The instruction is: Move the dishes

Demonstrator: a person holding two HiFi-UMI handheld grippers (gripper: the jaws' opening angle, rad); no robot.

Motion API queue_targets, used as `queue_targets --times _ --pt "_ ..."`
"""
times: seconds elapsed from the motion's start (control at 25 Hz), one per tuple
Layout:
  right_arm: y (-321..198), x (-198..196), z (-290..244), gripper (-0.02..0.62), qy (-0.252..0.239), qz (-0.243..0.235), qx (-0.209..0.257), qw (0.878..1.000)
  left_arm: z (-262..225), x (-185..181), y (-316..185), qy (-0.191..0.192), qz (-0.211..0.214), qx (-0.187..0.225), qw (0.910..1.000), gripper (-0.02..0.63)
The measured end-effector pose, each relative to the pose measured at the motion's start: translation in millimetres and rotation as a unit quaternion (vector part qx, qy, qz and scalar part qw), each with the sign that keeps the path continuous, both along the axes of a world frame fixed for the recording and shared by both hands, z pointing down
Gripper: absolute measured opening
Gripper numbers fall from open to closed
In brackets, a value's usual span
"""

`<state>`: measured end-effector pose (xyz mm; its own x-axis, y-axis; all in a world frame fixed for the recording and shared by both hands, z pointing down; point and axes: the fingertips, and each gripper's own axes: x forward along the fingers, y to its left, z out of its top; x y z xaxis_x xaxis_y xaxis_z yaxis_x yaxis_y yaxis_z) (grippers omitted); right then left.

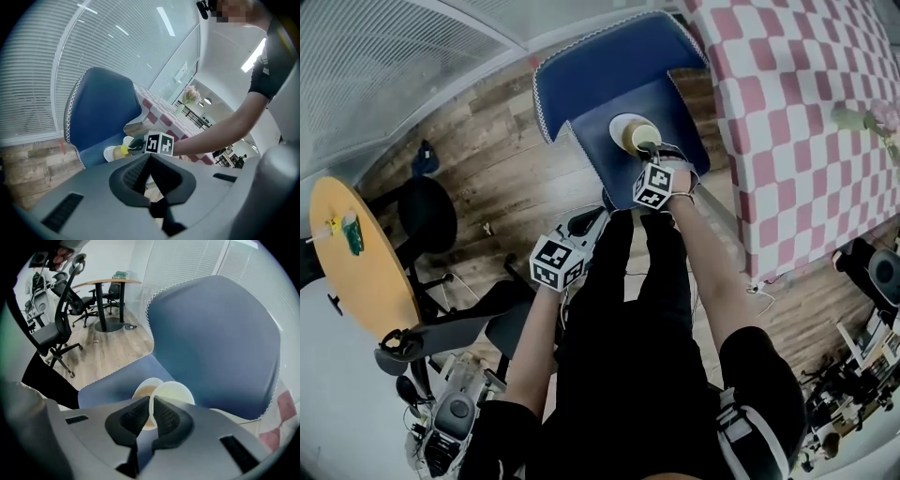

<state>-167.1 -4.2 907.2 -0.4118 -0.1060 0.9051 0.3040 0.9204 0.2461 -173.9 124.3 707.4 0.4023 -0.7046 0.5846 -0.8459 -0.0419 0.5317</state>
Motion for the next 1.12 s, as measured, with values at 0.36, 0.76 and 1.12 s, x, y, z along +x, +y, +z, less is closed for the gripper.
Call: queue_targets --times 0.36,0.76,1.12 --pt "1 5 -65 0.038 -0.013 0.019 0.015 1.000 -41 5 2 -0.008 0.029 0.018 0.9994 0.021" --pt "6 28 -122 0.040 -0.012 0.045 0.026 0.999 -80 16 6 -0.013 0.051 0.035 0.9980 0.021" --pt "-3 60 -174 0.040 -0.016 0.065 0.047 0.997 -109 29 -2 -0.015 0.069 0.053 0.9961 0.021"
